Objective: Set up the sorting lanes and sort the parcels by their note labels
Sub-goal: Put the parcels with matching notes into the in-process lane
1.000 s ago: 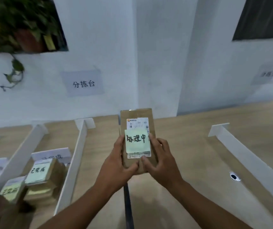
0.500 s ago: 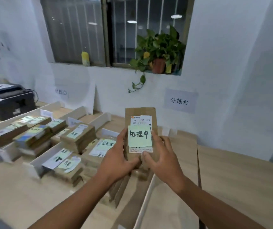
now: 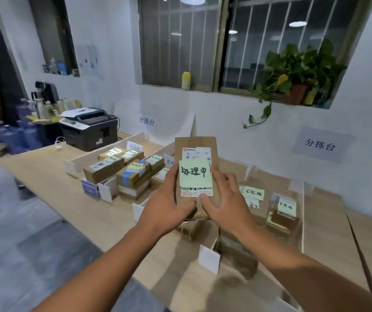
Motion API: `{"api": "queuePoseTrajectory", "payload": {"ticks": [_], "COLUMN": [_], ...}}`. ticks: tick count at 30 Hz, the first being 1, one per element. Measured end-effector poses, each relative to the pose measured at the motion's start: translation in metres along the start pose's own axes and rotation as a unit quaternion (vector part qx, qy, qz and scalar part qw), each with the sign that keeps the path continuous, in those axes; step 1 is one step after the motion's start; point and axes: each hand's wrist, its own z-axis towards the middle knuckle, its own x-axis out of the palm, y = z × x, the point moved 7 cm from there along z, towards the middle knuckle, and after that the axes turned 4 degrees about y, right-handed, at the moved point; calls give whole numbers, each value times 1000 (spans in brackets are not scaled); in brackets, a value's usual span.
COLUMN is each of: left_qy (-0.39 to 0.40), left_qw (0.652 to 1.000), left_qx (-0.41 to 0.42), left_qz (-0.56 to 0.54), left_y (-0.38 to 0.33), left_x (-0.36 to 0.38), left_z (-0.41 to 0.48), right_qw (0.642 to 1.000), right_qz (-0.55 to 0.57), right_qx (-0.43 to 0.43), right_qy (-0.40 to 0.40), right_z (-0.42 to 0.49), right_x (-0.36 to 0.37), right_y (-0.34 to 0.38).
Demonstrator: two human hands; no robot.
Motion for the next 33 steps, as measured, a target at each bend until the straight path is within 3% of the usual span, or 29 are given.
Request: {"api": "queuePoseTrajectory", "payload": {"ticks": [5,14,23,33], "left_qy": [9,41,135,284], "left_qw": [1000,998,990,957], "left_qx": [-11,-47,-33,8], "left_qz": [-19,-8,-30,-55], "left_y": [59,196,333,430], "left_x": [-39,-81,-104,-91], "left_z": [21,119,230,338], "right_qw": [1000,997,988,958], "right_qz": [-8,34,47,9], "right_qx": [16,61,141,288], "right_qy": [16,27,40,-3], "right_z": [33,136,230,292], "right_x": [56,194,325,409], "right_y": [22,-1,-25,-60]}}
